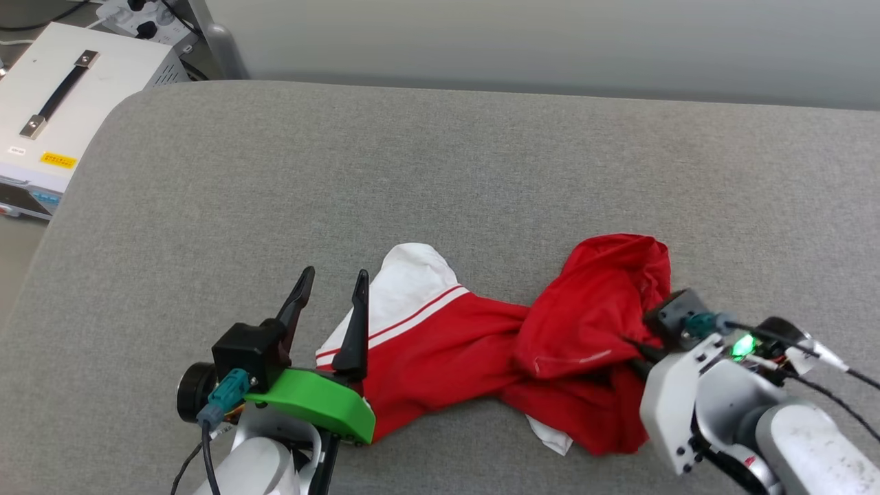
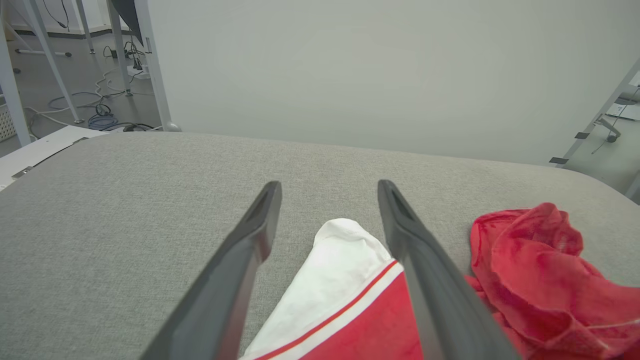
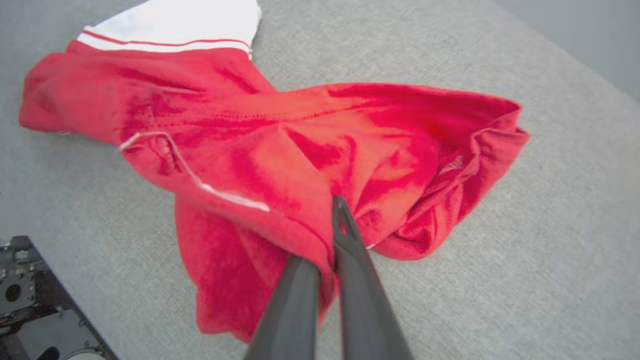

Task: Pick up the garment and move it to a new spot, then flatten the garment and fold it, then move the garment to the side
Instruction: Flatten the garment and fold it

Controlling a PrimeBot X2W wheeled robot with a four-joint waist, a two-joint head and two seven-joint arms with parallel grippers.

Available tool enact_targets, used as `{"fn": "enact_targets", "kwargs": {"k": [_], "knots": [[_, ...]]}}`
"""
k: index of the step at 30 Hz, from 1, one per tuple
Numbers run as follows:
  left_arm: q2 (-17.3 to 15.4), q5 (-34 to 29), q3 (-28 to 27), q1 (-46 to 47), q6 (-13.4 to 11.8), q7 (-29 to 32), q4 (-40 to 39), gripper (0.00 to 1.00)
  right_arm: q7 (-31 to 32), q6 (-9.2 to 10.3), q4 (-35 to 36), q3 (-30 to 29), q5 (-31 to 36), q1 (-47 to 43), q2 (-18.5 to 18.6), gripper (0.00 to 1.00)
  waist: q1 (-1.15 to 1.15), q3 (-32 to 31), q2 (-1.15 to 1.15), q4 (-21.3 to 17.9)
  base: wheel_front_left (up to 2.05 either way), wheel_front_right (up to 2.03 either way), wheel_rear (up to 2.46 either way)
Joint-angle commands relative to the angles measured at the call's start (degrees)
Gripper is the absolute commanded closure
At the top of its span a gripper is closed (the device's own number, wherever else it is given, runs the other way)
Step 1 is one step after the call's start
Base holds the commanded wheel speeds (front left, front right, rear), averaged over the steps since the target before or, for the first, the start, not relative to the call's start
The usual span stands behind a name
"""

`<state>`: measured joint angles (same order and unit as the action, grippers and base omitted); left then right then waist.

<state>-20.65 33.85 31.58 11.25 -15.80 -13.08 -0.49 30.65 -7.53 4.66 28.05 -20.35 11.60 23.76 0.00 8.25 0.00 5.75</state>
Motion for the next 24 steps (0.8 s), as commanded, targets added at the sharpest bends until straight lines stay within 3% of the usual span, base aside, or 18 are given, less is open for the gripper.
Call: {"fn": "enact_targets", "kwargs": {"k": [1, 7, 14, 24], "knots": [[0.3, -0.1, 0.0, 0.9, 0.2, -0.4, 0.1, 0.00, -0.8, 0.04, 0.0, -2.0, 0.5, 1.6, -0.2, 1.00, 0.00, 0.0, 0.00, -0.2, 0.00, 0.00, 0.00], [0.3, -0.2, 0.1, 1.4, 0.1, -0.4, -0.2, 0.00, -3.2, 0.04, -2.0, -11.9, 1.5, 6.1, -1.1, 1.00, 0.00, 1.3, 0.00, -1.0, 0.00, 0.00, 0.00], [0.4, -0.5, 0.6, 3.0, 0.3, 0.1, -0.3, 0.00, -8.7, 0.04, -11.7, -22.3, 0.2, 15.0, -0.3, 1.00, 0.00, 4.9, 0.00, -0.7, 0.00, 0.00, 0.00], [1.1, -1.0, 1.0, 5.3, 0.7, -0.1, 0.2, 0.00, -16.4, 0.04, -28.2, -26.6, -1.9, 21.4, -1.9, 1.00, 0.00, 9.7, 0.00, -0.3, 0.00, 0.00, 0.00]]}}
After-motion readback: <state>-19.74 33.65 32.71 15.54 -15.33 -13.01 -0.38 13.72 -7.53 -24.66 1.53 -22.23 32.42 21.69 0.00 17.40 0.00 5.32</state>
